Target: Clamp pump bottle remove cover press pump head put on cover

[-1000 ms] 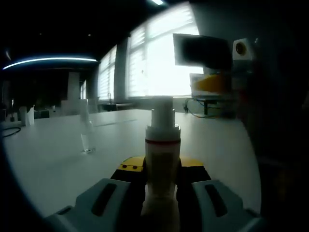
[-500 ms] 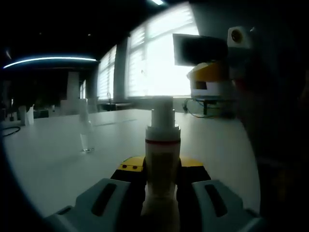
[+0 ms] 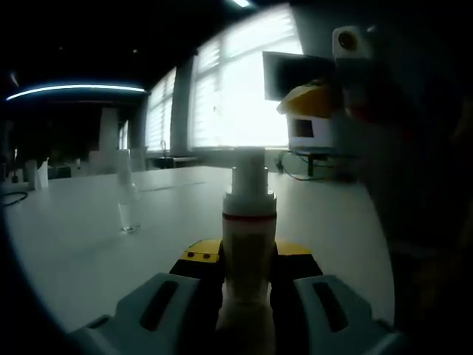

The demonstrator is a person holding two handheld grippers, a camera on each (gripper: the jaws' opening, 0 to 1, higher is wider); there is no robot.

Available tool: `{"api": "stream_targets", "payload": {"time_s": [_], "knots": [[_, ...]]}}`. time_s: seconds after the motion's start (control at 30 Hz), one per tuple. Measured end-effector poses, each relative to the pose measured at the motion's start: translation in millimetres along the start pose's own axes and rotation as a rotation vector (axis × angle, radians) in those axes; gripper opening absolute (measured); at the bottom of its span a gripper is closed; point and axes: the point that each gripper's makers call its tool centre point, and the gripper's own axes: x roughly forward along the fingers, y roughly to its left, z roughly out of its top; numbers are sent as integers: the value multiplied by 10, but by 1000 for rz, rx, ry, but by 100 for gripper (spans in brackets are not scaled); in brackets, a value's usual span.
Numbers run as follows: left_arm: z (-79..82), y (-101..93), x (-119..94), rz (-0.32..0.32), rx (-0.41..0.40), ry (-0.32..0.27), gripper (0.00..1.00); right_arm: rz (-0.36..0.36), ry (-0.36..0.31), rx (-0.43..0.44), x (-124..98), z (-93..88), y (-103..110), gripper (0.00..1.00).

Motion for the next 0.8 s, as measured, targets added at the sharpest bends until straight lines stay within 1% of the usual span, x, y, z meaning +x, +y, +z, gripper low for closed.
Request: {"api": "stream_targets", "payload": {"time_s": [0.07, 0.13, 0.3, 0.47, 0.6, 0.8], "knots": [[2, -10, 1, -6, -1, 0, 14, 15, 31, -21, 12, -15, 21, 0], [2, -19, 2, -10, -2, -1, 14, 30, 47, -43, 20, 0, 37, 0], [2, -33, 3, -19, -2, -1, 14, 64, 59, -66, 19, 75, 44, 0], [2, -36, 1, -20, -4, -1, 14, 106, 66, -68, 47, 141, 79, 0], [-1, -24, 3, -23, -1, -1, 15, 164, 95, -78, 98, 146, 172, 0], [-10, -29, 3, -31, -6, 3, 16, 230, 138, -100, 153, 152, 258, 0]]}}
